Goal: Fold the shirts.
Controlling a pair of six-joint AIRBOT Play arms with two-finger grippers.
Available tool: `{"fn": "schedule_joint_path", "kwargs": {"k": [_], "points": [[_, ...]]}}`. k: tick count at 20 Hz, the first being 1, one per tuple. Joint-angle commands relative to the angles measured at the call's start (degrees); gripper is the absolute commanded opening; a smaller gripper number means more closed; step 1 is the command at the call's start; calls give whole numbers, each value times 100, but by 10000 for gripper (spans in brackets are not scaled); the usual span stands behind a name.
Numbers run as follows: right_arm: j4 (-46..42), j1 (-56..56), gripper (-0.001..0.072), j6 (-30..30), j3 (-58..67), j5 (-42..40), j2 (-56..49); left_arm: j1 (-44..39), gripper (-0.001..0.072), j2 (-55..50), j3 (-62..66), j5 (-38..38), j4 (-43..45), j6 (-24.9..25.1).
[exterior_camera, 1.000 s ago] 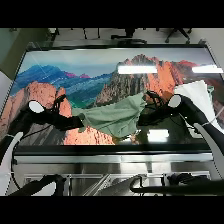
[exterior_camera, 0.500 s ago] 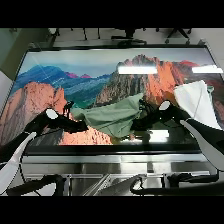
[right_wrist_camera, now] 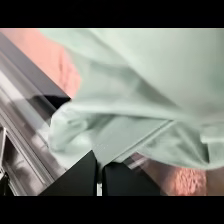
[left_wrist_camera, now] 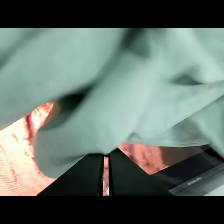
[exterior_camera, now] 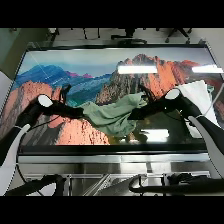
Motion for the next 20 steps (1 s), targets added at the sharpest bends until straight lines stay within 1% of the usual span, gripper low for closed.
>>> {"fn": "schedule_joint_path", "kwargs": {"k": [1,4,7,10,12,14,15,18,20], "points": [[42,-7,16,-11,1141,168,520,105,11,767,1172,-483,109,-37],[-162,-9,16,-11,2780,87,807,260,11,1563,2638,-715,811,-184],[-675,-7,16,9,4269,-354,1106,304,11,2214,4247,-745,1631,-267],[-870,-7,16,-98,5147,-905,1513,304,11,2481,5764,-730,1810,-284],[-872,-7,16,-354,5320,-1207,1808,304,11,2479,6638,-595,1812,-278],[-938,-7,16,-551,5318,-1357,2052,304,11,2479,6953,-337,1803,-146],[-1069,-7,16,-546,5318,-1320,2085,304,11,2479,6907,-203,1805,-90],[-1294,-7,16,-439,5204,-1036,1829,302,11,2428,5882,269,1781,48],[-1462,-7,16,-343,4935,-988,1495,214,11,2081,5213,334,1757,192]]}}
